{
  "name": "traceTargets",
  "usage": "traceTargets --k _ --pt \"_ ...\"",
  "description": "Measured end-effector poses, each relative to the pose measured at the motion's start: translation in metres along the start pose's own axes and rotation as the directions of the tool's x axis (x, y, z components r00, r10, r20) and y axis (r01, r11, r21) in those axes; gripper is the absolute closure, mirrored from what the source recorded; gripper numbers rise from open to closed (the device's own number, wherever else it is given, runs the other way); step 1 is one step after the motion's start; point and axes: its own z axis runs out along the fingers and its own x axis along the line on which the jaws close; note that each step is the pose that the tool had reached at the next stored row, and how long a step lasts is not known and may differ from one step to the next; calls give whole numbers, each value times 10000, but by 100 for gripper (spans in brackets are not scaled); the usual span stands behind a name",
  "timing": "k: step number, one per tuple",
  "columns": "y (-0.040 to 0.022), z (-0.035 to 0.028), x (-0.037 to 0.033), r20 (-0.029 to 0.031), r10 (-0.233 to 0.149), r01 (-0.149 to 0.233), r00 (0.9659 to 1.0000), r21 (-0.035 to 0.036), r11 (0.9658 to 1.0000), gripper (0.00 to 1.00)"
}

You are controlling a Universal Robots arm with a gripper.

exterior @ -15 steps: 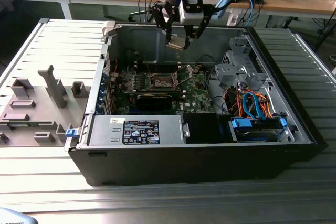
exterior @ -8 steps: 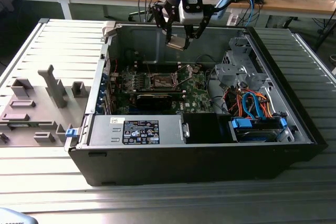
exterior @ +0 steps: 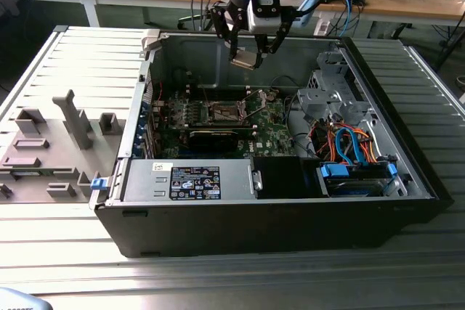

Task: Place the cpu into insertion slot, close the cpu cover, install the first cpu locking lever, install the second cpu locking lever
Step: 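Place the cpu into insertion slot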

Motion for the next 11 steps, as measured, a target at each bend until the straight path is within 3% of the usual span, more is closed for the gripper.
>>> traceTargets --k 11 --pt "0 0 0 8 89 -89 10000 -2 10000 45"
